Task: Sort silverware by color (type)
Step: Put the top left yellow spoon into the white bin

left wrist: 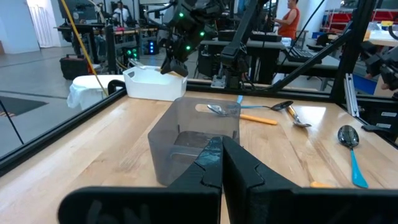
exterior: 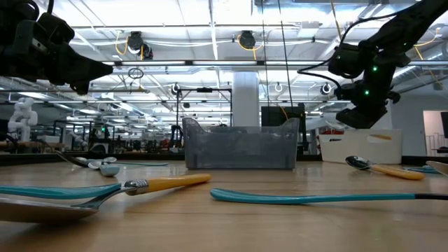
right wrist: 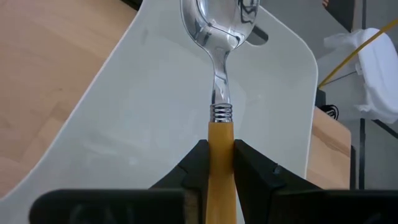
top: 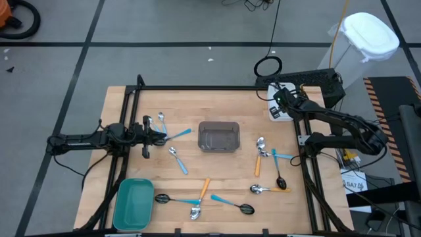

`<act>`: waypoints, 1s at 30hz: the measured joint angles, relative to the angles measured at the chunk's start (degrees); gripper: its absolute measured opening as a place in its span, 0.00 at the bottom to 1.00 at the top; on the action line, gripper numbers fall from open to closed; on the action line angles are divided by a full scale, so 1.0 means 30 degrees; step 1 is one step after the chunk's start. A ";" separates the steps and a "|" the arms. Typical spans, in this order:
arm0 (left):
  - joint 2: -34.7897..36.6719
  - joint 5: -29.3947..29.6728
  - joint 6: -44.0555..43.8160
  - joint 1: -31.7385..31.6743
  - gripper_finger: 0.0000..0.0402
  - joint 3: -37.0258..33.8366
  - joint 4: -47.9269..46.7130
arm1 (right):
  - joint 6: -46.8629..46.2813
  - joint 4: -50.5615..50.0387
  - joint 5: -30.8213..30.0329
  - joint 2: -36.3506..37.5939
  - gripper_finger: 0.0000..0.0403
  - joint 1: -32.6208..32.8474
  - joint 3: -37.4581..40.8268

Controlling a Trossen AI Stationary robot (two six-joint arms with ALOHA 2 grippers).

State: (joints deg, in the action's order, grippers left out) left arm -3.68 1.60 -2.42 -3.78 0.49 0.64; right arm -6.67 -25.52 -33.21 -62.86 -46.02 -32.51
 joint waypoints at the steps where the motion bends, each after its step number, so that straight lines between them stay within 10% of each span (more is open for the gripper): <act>1: -0.0004 -0.0004 0.0000 -0.0003 0.00 0.0000 0.0000 | -0.0044 0.0002 0.0000 -0.0048 0.13 0.0000 0.0000; 30: -0.0006 0.0811 0.0060 -0.0003 0.00 -0.0015 0.0105 | -0.0703 0.0306 -0.0342 -0.0828 0.20 0.0000 -0.0007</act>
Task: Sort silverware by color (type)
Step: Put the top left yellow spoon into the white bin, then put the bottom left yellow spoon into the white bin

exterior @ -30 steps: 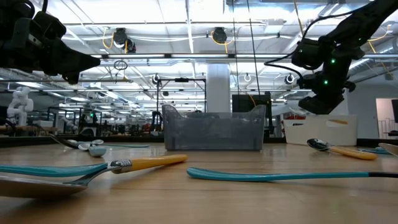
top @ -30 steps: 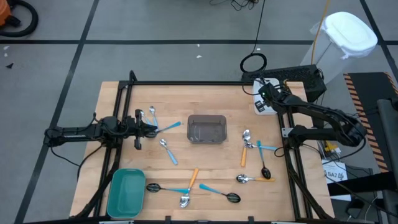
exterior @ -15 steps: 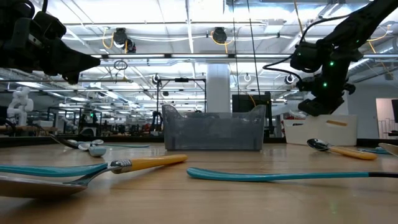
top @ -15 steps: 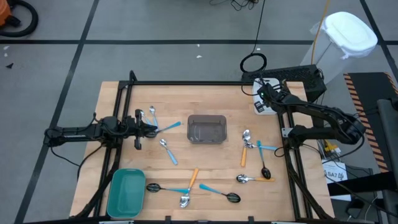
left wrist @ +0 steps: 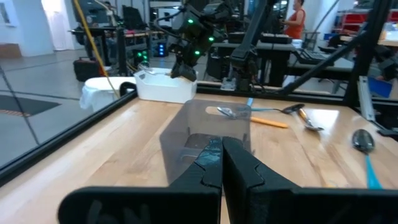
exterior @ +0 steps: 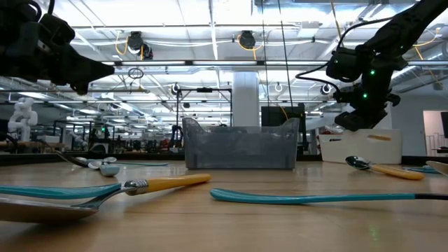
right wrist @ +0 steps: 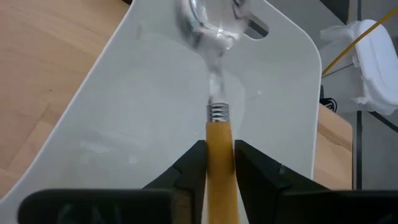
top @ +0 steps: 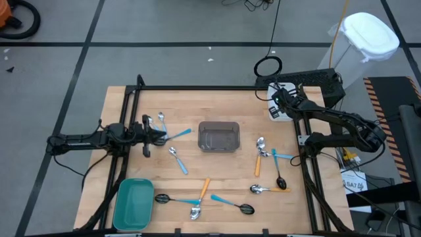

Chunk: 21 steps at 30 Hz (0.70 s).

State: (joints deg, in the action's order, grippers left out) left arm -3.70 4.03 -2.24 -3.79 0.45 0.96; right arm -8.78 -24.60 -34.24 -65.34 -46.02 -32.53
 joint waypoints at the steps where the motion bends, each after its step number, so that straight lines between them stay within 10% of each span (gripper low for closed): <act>1: 0.0004 0.0099 0.0025 0.0000 0.00 0.0000 0.0027 | 0.0000 -0.0003 0.0003 0.0000 0.22 0.0000 0.0000; 21: 0.0006 0.0440 0.0064 0.0006 0.00 0.0000 0.0077 | 0.1208 -0.0299 0.0485 0.2482 0.36 0.0000 -0.0022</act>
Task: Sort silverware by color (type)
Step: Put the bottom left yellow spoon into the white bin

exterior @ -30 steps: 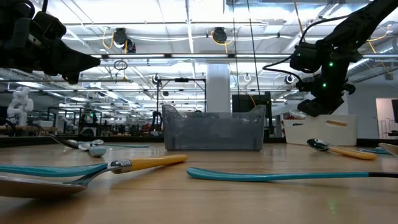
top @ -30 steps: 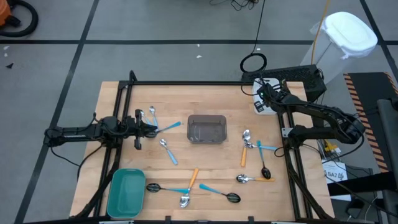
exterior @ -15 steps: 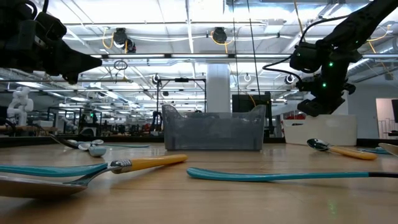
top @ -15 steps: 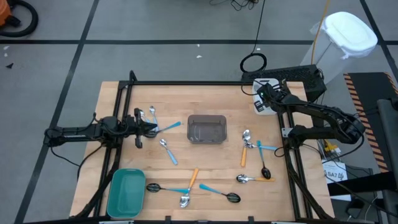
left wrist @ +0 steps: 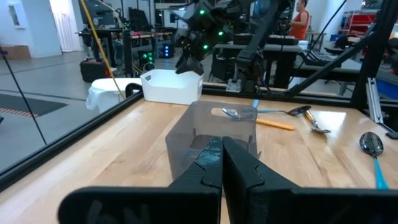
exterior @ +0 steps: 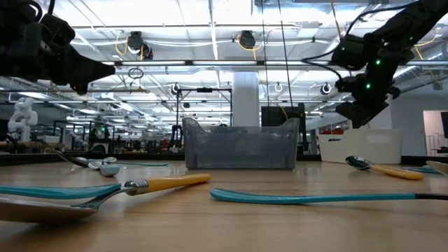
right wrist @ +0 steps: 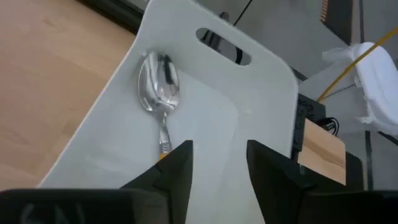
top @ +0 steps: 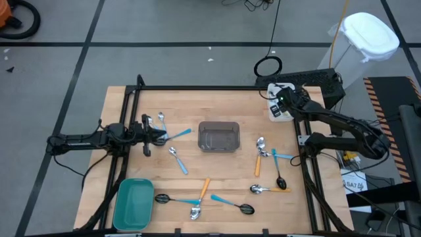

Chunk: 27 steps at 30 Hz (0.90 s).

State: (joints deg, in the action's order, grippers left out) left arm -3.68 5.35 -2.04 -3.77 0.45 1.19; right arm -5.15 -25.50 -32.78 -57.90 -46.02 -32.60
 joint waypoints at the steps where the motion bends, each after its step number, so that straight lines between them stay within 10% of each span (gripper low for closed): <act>1: 0.0000 0.0076 0.0000 -0.0005 0.00 0.0000 0.0001 | -0.0048 -0.0241 0.0035 0.0368 0.36 0.0000 0.0000; 27: -0.0006 0.0311 0.0080 -0.0006 0.00 0.0007 0.0175 | -0.1309 -0.3752 0.3558 0.3565 0.36 0.5062 -0.2266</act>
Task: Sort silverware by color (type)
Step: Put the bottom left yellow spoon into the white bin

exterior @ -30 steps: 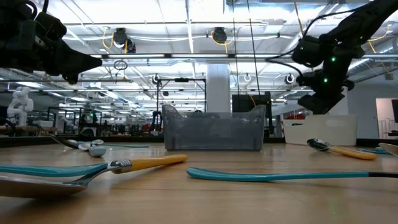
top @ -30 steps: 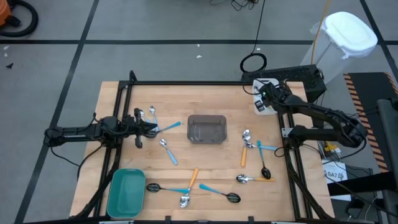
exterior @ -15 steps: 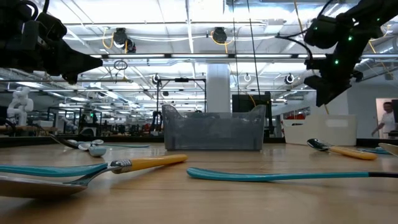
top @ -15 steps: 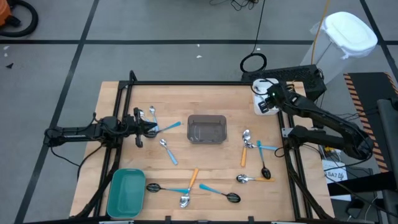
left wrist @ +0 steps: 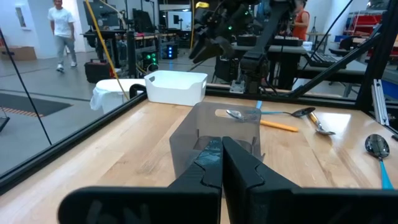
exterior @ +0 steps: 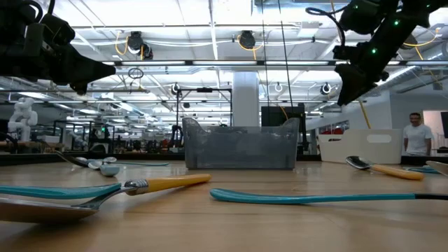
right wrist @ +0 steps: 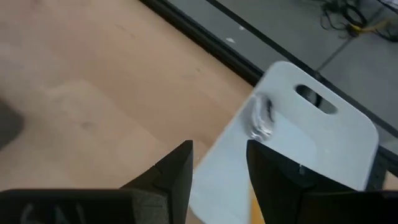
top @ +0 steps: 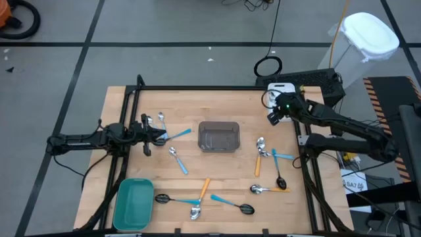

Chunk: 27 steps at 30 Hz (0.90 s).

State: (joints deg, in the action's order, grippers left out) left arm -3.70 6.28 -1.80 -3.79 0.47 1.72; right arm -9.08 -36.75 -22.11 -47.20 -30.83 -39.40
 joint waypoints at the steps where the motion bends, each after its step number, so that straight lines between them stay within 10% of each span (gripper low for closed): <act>1: 0.0001 0.0000 -0.0005 0.0000 0.00 0.0000 0.0005 | -0.0053 -0.0007 -0.0004 0.0000 0.36 0.0326 -0.0080; 27: 0.0006 -0.0022 -0.0131 0.0003 0.00 0.0000 0.0000 | 0.2665 0.5528 0.0481 -0.1383 0.36 0.9143 -0.0197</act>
State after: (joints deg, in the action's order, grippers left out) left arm -3.68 6.22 -2.20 -3.78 0.47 1.72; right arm -1.09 -20.17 -20.67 -51.35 -3.41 -39.99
